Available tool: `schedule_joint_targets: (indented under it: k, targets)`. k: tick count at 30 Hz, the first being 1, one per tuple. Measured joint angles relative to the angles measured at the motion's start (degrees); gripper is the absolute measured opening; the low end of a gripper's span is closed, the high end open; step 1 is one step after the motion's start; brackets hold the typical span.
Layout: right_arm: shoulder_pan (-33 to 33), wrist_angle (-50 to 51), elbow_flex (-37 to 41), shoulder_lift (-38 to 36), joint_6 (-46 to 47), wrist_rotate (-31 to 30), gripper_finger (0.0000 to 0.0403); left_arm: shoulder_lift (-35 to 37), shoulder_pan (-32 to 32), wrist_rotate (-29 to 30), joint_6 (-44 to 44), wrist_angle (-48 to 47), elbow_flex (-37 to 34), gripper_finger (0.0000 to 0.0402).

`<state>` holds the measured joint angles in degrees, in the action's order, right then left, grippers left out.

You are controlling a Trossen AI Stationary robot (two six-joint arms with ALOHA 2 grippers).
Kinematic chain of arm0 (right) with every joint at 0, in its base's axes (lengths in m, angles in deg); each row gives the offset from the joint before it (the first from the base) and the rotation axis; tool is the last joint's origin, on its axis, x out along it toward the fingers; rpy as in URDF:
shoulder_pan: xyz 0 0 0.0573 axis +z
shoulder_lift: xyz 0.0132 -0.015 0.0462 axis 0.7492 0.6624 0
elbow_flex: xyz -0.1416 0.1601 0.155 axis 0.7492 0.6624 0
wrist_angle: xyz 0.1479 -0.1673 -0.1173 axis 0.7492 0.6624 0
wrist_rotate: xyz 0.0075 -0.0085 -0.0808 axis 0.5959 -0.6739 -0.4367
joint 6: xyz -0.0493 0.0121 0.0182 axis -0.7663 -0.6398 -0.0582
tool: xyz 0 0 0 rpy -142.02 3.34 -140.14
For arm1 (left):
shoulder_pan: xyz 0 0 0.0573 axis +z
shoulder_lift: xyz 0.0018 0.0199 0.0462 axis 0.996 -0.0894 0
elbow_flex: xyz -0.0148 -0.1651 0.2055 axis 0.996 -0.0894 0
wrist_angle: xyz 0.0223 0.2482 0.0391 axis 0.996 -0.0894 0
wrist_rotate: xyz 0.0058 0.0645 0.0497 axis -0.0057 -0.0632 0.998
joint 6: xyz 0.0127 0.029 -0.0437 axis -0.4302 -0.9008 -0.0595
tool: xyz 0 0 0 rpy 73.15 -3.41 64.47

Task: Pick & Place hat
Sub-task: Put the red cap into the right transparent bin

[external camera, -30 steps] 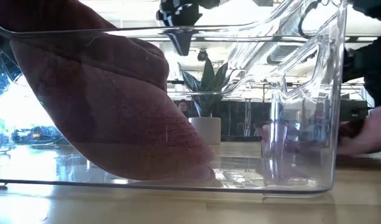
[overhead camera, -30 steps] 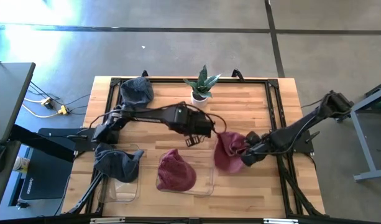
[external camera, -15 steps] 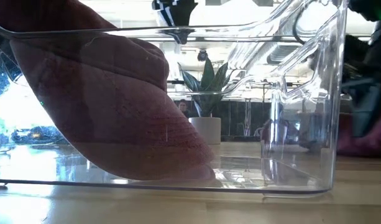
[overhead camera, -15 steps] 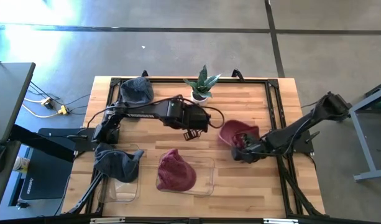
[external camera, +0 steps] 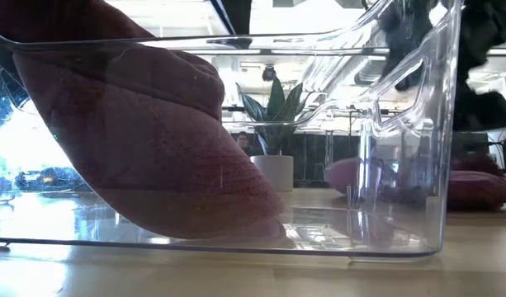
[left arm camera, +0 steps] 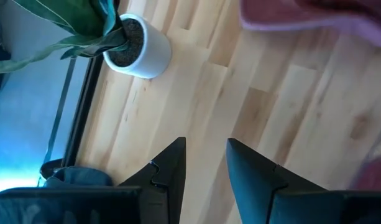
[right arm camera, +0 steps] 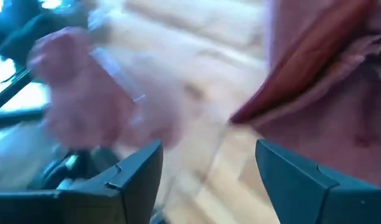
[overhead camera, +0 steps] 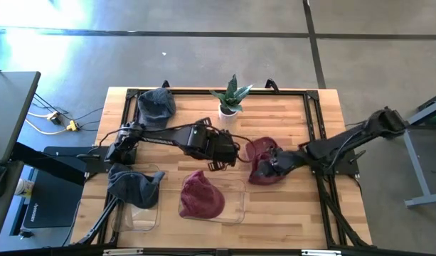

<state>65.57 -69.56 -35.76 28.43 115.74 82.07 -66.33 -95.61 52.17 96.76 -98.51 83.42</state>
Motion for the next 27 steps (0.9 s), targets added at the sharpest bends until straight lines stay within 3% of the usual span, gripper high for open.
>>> schedule_joint_targets:
  k: [6, 14, 19, 22, 27]
  targets:
    - [-6.1, 6.9, -0.1, -9.0, -13.5, 9.6, 0.0256, 0.0, -2.2, -0.2, 4.9, 0.0, 0.0, 0.0110]
    - [-15.2, 24.2, -0.2, -16.4, -41.0, 5.6, 0.0237, 0.0, -2.4, -5.5, 12.4, 1.4, 0.0, 0.0110]
    - [-19.7, 37.8, 0.4, -13.4, -48.4, 8.6, 0.0216, -1.5, -1.5, -14.2, 10.0, 15.5, 0.0, 0.0110]
    - [-19.0, 35.8, 1.5, -10.2, -54.2, 9.5, 0.0207, -4.3, 0.7, -19.6, 6.7, 25.0, 0.1, 0.0110]
    - [-17.1, 30.8, 3.4, -4.8, -59.5, 8.2, 0.0204, -8.8, 4.9, -22.0, 9.0, 25.3, 0.0, 0.0110]
